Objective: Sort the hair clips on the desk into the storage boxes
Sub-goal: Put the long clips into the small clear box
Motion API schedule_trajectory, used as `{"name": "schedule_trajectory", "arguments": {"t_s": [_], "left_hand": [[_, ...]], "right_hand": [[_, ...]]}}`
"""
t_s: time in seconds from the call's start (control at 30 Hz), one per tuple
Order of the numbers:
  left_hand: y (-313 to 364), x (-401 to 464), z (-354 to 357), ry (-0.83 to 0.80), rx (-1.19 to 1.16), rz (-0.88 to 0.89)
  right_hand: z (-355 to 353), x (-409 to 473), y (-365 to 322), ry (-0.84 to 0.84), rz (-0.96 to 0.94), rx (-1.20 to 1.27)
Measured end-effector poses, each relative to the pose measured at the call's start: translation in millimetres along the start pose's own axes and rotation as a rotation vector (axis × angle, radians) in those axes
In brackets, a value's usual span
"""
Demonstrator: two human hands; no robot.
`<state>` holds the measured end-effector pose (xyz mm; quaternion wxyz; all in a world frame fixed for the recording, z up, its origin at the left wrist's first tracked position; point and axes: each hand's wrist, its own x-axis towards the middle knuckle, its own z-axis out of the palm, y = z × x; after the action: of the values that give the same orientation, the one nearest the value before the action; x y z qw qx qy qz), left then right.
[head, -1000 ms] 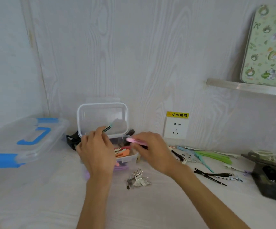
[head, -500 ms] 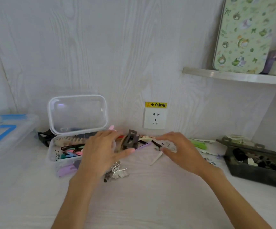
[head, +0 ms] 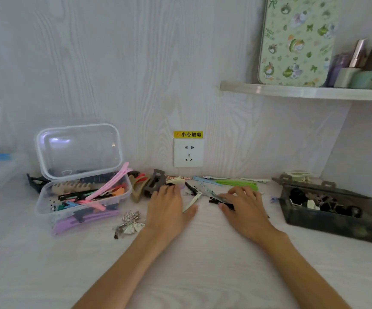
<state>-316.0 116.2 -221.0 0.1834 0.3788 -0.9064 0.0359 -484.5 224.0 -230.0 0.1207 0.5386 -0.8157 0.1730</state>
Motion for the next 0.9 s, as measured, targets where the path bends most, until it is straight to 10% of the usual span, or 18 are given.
{"name": "schedule_trajectory", "arguments": {"t_s": [0.9], "left_hand": [[-24.9,-9.8,-20.4,-0.025,-0.316,0.194]], "right_hand": [[-8.1,-0.4,-4.8,0.343,0.141,0.450]]}}
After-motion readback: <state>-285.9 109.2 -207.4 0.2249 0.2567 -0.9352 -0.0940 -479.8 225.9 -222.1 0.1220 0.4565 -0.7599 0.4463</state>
